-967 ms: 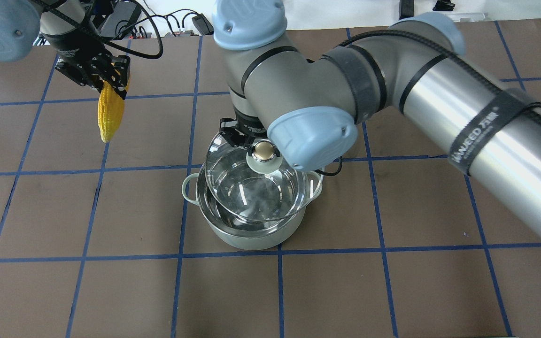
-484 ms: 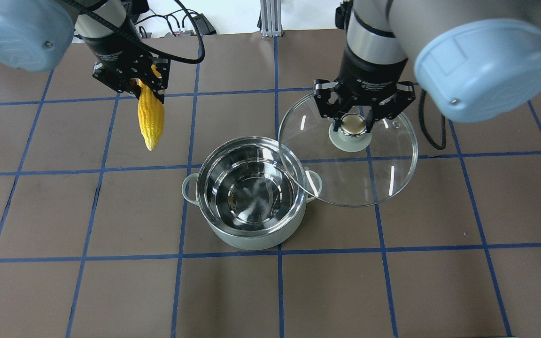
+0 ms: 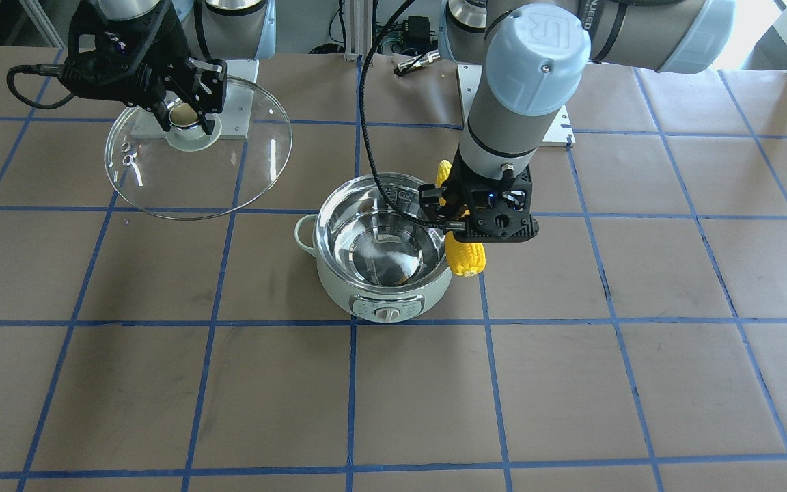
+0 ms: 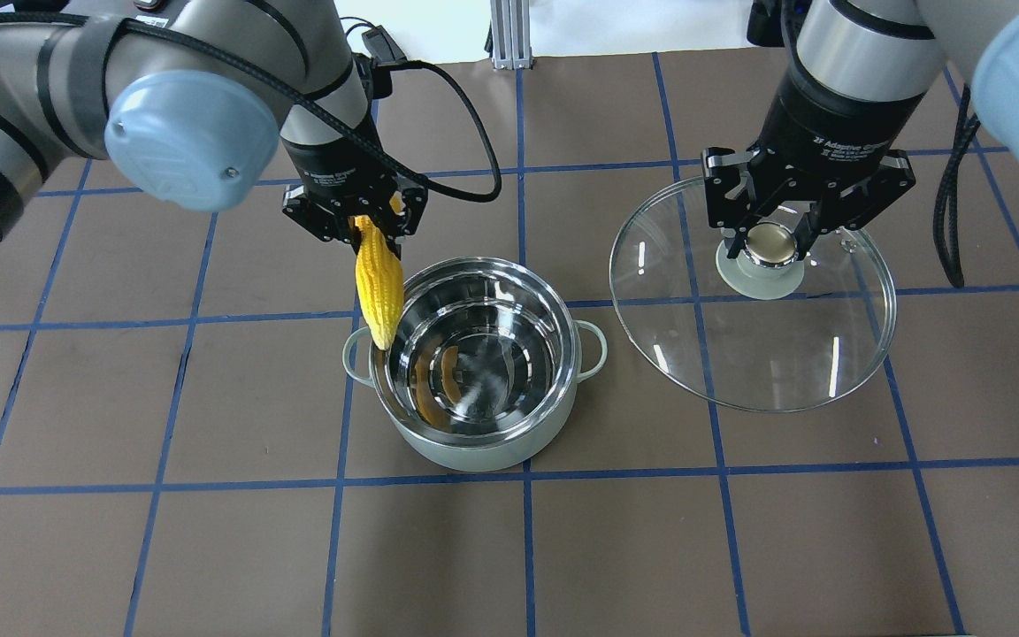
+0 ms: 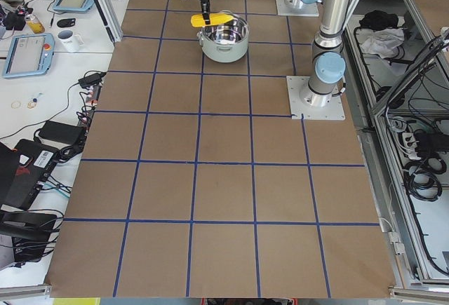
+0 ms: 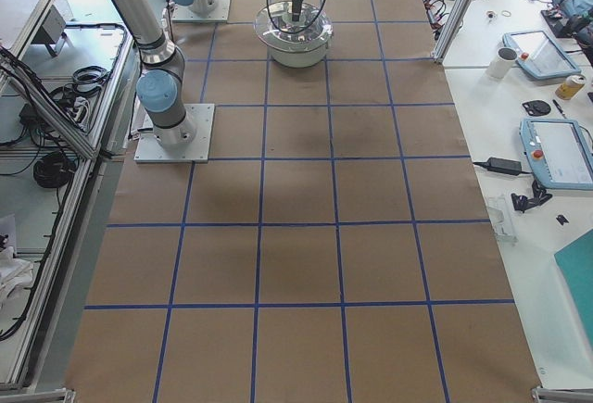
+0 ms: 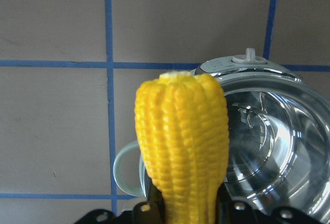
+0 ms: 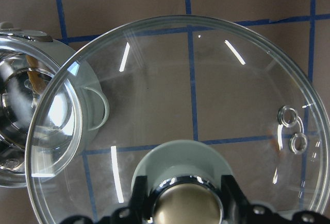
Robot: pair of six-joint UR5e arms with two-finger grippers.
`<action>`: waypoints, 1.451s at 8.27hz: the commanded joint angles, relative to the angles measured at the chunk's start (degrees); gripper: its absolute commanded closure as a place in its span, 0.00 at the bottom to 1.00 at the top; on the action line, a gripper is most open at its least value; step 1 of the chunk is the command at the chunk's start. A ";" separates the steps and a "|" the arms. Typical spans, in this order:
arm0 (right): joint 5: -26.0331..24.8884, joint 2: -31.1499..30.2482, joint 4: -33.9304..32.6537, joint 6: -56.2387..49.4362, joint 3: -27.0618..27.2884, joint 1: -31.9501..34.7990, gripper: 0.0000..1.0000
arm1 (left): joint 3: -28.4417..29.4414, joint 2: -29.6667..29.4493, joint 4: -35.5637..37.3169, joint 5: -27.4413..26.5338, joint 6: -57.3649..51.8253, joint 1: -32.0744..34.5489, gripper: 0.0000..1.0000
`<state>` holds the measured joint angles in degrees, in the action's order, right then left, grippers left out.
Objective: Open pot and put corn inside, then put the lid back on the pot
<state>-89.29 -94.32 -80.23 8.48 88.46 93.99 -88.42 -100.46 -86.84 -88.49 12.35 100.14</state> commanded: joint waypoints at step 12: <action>0.08 -0.43 0.60 -1.01 0.05 -0.47 0.90 | -7.29 -7.29 9.15 3.24 4.97 8.93 0.92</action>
<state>-89.06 -94.74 -79.66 7.66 88.51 93.51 -95.44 -107.25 -78.29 -85.13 17.30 108.97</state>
